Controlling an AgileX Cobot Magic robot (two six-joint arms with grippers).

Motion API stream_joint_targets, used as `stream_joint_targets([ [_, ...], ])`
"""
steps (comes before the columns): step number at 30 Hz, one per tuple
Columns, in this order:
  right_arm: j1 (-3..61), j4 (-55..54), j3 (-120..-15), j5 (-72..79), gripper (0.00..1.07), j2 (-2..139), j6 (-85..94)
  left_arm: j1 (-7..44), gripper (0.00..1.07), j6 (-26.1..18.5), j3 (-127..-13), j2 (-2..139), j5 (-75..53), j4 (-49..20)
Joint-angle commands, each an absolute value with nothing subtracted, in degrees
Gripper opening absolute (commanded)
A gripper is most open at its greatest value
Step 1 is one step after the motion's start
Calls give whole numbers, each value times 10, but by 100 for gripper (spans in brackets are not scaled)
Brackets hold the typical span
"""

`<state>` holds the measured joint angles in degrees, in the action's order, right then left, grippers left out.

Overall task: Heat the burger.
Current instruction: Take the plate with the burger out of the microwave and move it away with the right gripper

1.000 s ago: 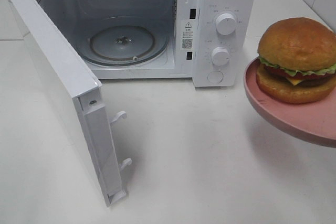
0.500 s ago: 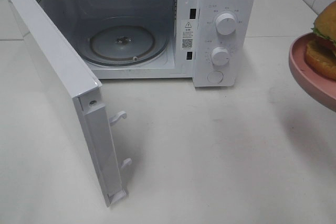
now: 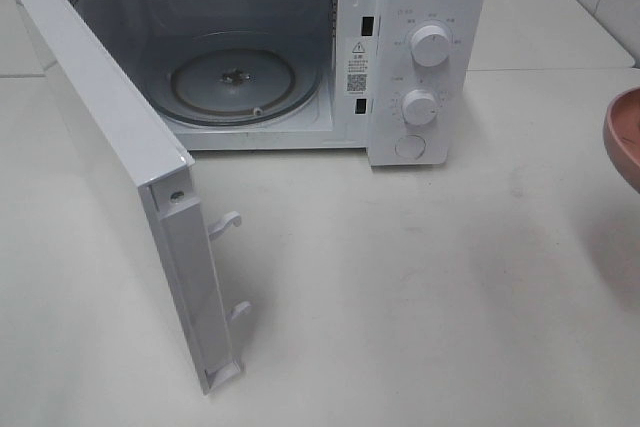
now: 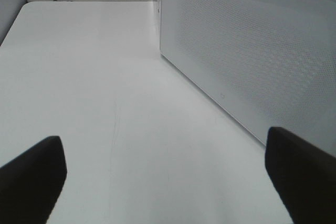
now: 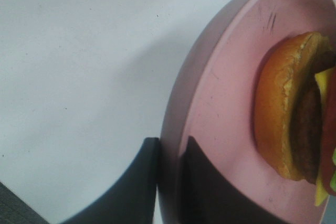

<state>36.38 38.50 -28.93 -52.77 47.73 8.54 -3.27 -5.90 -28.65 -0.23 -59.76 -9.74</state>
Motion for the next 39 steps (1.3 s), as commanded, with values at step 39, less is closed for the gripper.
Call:
stream_joint_targets([
  [39, 362, 567, -340, -513, 5, 1011, -687, -29, 97, -57, -285, -15, -594, -97],
])
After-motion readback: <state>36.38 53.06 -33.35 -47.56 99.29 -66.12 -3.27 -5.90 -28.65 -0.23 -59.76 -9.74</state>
